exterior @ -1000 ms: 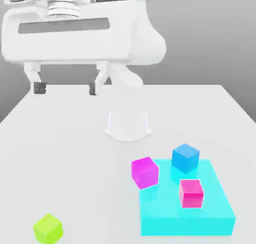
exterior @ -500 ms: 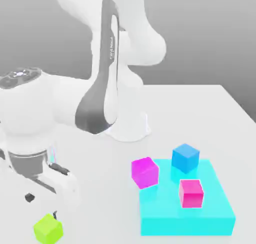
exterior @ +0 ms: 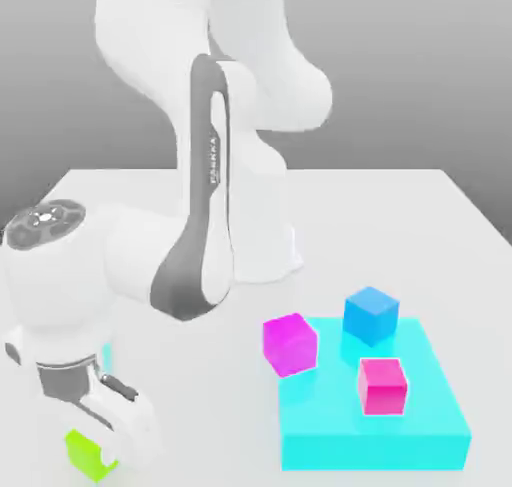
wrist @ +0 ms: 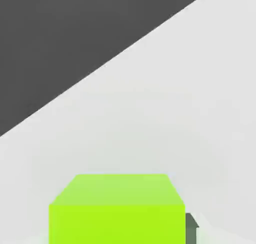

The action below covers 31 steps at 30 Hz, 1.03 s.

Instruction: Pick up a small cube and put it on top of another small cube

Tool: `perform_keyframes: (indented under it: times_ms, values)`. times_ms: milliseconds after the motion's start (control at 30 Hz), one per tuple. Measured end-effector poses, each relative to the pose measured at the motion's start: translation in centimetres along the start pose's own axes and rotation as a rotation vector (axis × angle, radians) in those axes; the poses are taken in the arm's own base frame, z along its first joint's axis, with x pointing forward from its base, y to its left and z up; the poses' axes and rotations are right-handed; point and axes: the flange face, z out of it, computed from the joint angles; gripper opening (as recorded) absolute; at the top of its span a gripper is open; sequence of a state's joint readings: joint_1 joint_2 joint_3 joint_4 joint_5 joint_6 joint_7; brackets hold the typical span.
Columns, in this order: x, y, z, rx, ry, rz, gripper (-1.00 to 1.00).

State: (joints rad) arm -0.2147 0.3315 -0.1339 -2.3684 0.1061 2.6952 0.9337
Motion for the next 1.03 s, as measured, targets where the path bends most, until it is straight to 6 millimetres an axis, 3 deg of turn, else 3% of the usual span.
perform_keyframes:
  times_ms: [200,333,500,700,767,900,933,1033]
  values:
    - [-11.6,-1.3,-5.1,0.012,-0.023,-0.429,-1.00]
    - [-21.4,-0.4,-7.8,0.014,-0.031,-0.785,-1.00]
    - [-28.2,3.4,-10.4,0.014,-0.029,-1.132,-1.00]
    - [-36.0,9.9,-12.1,0.002,-0.010,-1.596,-1.00]
    - [-37.1,10.9,-11.2,-0.001,-0.005,-1.673,-1.00]
    - [-37.4,11.3,-7.3,-0.004,-0.002,-1.697,-1.00]
    - [-37.4,11.4,-6.3,-0.004,-0.001,-1.697,1.00]
    - [-37.4,11.4,-6.3,-0.004,-0.001,-1.697,1.00]
